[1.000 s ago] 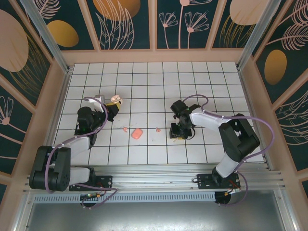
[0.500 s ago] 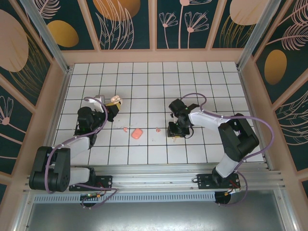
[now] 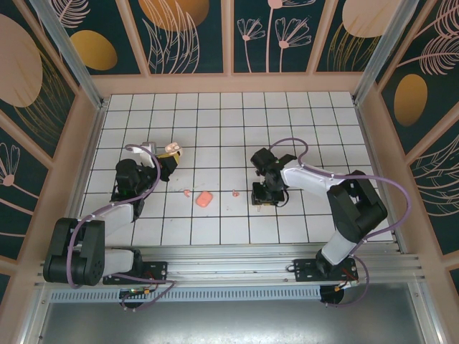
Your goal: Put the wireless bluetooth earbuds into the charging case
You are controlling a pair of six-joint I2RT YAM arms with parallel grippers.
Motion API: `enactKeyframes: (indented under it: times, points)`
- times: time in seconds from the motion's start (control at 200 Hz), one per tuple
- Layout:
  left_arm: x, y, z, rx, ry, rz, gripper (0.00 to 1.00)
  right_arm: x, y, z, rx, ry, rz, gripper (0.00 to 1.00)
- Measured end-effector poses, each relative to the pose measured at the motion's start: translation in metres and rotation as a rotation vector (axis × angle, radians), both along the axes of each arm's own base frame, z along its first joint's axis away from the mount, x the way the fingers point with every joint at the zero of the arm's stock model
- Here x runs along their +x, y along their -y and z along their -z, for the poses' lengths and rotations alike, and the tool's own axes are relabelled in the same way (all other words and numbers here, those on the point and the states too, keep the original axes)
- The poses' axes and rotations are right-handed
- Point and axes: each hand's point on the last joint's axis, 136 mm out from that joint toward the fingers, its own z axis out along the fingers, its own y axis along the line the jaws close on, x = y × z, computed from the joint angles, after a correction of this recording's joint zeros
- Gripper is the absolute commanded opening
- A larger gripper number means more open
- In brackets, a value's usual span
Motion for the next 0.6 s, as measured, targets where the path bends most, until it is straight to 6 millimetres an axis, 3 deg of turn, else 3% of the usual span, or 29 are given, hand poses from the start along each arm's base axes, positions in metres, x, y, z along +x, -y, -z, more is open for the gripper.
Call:
enactKeyframes:
  times: [0.596]
  points:
    - [0.0, 0.0, -0.001, -0.001, 0.002, 0.002, 0.08, 0.005, -0.012, 0.02, -0.049, -0.025, -0.024, 0.31]
